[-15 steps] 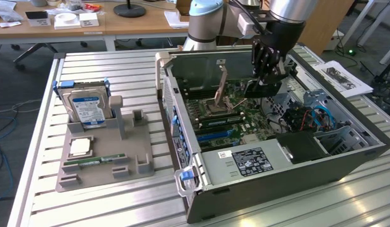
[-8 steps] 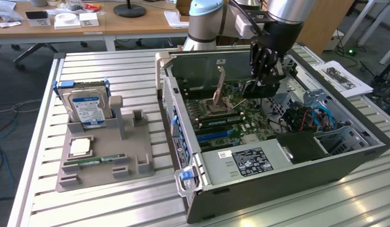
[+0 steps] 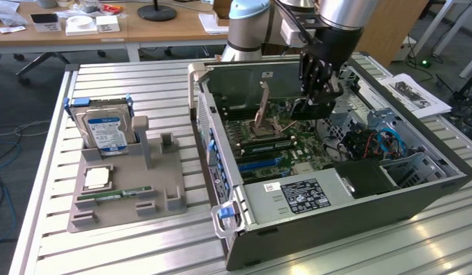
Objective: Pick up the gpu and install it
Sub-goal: 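Insert the gpu into the slot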
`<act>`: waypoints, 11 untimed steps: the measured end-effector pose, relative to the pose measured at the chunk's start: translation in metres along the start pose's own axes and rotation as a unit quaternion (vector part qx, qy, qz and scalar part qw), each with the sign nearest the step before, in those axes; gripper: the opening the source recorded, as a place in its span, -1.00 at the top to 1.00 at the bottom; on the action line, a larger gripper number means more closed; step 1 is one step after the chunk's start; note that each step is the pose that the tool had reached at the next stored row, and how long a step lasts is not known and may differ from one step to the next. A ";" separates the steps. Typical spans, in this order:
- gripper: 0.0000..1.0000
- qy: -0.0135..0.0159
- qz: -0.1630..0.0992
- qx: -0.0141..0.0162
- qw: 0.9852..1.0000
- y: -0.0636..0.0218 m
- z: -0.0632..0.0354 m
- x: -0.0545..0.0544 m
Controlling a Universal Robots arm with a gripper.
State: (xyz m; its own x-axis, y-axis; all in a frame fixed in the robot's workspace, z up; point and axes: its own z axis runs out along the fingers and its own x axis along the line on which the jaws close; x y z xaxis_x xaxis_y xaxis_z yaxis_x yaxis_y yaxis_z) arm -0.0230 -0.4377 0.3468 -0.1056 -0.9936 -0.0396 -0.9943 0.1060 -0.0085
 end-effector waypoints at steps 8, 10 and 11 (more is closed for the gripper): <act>0.47 0.000 0.000 0.000 1.000 0.0084 0.0009 0.001; 0.47 0.000 0.000 0.000 1.000 0.0098 0.0011 0.001; 0.47 0.000 0.000 0.000 1.000 0.0103 0.0011 0.001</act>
State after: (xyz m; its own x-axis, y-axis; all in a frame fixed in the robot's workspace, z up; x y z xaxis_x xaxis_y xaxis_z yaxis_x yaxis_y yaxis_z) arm -0.0333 -0.4375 0.3455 -0.1055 -0.9936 -0.0395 -0.9943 0.1059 -0.0085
